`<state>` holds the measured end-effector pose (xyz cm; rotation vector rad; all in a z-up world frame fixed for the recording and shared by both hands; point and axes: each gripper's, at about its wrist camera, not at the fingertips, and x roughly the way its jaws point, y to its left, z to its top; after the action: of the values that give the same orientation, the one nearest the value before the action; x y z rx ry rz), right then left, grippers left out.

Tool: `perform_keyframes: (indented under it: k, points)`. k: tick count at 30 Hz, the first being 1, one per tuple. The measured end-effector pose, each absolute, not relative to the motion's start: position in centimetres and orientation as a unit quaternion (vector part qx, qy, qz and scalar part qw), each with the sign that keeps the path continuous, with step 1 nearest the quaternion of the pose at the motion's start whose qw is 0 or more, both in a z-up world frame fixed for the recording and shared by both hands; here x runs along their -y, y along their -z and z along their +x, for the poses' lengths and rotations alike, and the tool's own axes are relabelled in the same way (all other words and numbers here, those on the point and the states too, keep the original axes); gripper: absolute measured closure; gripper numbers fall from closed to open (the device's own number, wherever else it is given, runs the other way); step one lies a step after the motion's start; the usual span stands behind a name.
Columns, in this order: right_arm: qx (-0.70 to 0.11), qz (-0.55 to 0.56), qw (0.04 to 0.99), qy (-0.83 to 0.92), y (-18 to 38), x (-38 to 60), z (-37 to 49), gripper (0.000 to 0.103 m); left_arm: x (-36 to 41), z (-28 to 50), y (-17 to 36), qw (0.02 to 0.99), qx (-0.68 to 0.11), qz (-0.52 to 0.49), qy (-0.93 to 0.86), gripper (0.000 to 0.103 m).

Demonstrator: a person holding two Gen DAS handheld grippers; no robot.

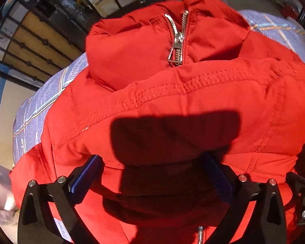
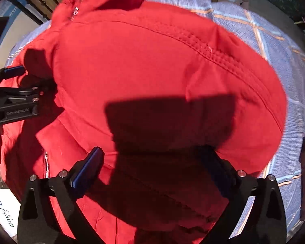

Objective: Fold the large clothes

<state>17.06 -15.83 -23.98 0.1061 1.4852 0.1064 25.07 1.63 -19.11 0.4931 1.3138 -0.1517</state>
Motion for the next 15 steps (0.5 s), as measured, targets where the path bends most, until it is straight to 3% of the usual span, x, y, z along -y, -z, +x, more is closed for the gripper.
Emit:
perform_keyframes:
  k: [6,15]
  points:
    - [-0.707,0.034,0.706,-0.028,26.4,15.1,18.7,0.004,-1.6,26.1,20.9,0.757,-0.615,0.217,0.052,0.004]
    - [-0.671,0.045,0.74,0.008,26.3,14.9,17.2,0.004,-1.4,25.0,20.9,0.781,-0.58,0.227,0.047,0.004]
